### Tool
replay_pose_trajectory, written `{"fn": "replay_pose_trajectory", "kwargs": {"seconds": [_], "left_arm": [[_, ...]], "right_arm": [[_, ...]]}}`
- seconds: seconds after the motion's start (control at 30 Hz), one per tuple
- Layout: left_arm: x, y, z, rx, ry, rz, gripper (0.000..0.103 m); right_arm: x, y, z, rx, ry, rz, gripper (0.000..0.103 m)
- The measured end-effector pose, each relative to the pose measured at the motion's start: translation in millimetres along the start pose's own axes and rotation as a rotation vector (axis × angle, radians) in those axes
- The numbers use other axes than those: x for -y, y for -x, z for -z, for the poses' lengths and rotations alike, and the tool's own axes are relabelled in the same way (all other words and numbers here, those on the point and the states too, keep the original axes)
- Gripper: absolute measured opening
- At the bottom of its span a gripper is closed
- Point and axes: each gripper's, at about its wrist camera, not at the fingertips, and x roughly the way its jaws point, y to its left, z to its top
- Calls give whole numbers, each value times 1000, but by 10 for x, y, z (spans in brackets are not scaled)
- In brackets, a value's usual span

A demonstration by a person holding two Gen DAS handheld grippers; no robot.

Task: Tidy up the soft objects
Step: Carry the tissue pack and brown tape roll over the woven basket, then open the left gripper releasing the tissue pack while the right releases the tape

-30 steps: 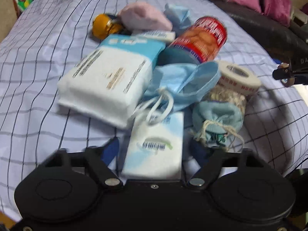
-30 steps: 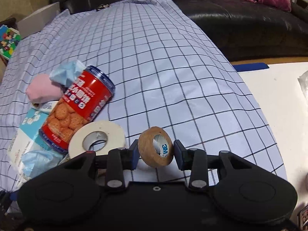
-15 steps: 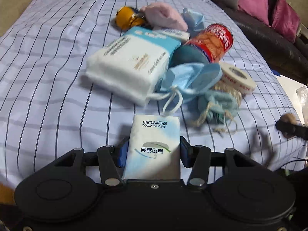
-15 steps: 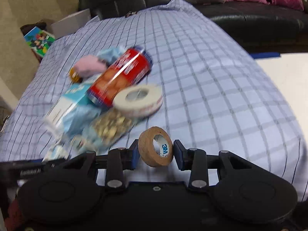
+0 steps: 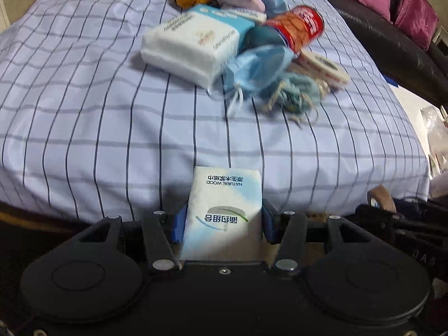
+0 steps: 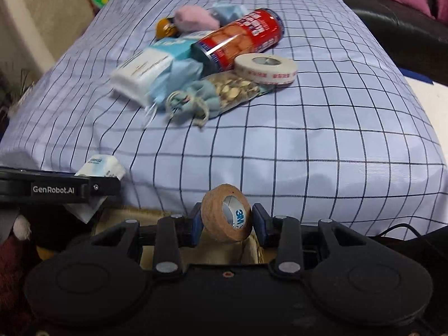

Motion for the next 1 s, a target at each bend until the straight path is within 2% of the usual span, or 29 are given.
{"fn": "replay_pose_trajectory", "kwargs": {"seconds": [0.2,0.37,0.57,0.73,1.0], "left_arm": [[15,13,191,-76,-3,2,50],[19,-15,335,-139,-2,6,50],[39,-138,493,-208,1,-9,50],[74,-217,536,-228,-4,-39,50],[135,-266,566,-213,-22,-115,50]], "right_arm": [[-1,151,100,-59,14,-78,37],[-76,135,230,-106,51,-71,37],[-93,-9,312,-185,30,-67,37],[-120,-105,319,-219,28,-67,37],[-114,-158,307,-235,24,-57,37]]}}
